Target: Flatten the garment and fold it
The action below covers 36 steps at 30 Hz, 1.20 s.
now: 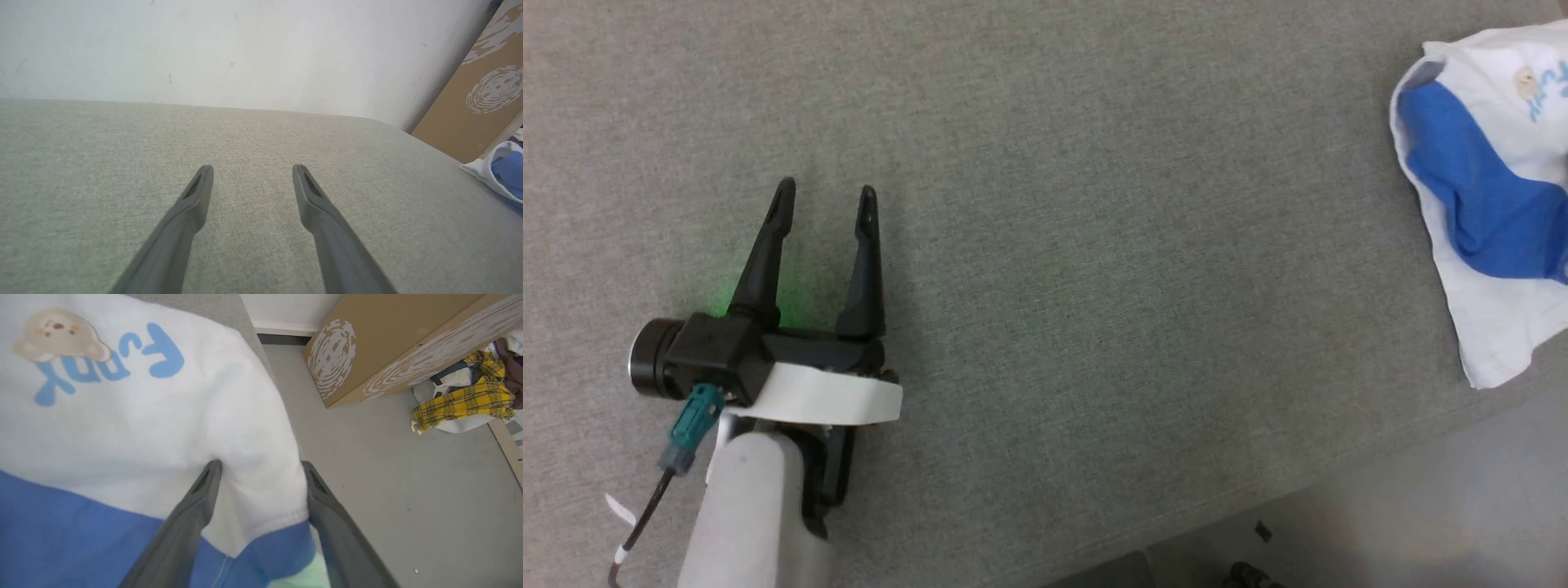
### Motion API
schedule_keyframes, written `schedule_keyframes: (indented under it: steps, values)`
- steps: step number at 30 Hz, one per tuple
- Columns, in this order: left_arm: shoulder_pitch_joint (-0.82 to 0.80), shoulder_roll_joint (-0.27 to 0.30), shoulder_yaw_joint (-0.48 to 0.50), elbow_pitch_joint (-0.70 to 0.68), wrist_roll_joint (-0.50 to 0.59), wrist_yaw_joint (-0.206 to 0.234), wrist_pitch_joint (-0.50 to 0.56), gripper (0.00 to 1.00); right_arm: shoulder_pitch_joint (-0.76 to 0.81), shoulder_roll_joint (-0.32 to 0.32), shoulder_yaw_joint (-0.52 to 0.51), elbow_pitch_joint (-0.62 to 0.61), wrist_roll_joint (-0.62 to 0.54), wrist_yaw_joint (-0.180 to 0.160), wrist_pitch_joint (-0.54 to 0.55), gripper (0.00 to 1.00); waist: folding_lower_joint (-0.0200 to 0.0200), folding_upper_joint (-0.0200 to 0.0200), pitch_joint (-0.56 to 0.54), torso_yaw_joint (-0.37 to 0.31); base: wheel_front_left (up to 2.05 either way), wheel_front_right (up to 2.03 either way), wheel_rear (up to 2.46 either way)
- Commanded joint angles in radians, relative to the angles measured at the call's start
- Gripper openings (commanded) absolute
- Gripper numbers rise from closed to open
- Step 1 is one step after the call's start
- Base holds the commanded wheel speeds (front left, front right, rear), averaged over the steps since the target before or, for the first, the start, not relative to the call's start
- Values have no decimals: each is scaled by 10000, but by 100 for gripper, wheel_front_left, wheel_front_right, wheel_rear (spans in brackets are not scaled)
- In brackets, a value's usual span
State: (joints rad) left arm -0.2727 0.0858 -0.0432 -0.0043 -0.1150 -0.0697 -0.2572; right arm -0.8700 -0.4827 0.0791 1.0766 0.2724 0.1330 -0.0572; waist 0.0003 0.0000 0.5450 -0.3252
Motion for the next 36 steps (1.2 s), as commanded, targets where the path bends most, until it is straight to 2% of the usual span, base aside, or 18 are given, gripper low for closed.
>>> schedule_keyframes:
  steps: [1, 6, 11, 16, 21, 28, 32, 36]
  values:
    - [-164, 31, 24, 88, 44, -50, -46, 100, -156, -118, -211, 333, -506, -23, -476, 100, -3, 0, -33, 60, 0, 0, 0]
    - [53, -55, 136, 224, -80, -4, -46, 100, 119, -450, -1180, 890, -2132, -23, -1762, 100, -3, 0, -607, 209, 0, 0, 0]
    - [626, -168, 376, 261, -279, 137, -46, 100, 1253, -270, -2335, 99, -3622, -23, -2025, 100, -3, 0, -1513, 300, 0, 0, 0]
    - [1324, -268, 650, 277, -501, 422, -46, 100, 3018, 796, -3285, -2089, -4478, -23, -2041, 100, -3, 0, -2444, 406, 0, 0, 0]
    - [1770, -313, 778, 302, -594, 605, -46, 100, 5007, 2161, -3359, -4075, -4910, -23, -2043, 100, -3, 0, -3078, 738, 0, 0, 0]
    - [2171, -330, 924, 427, -572, 551, -46, 100, 6578, 3664, -2769, -5978, -4602, -23, -2012, 100, -3, 0, -3651, 1474, 0, 0, 0]
    - [2399, -287, 1214, 503, -514, 479, -46, 100, 6888, 4085, -2089, -6964, -3809, -23, -2009, 100, -3, 0, -3886, 1775, 0, 0, 0]
    - [2579, -162, 1524, 569, -448, 316, -46, 100, 6950, 4242, -1478, -7902, -2807, -23, -1964, 100, -3, 0, -4111, 2043, 0, 0, 0]
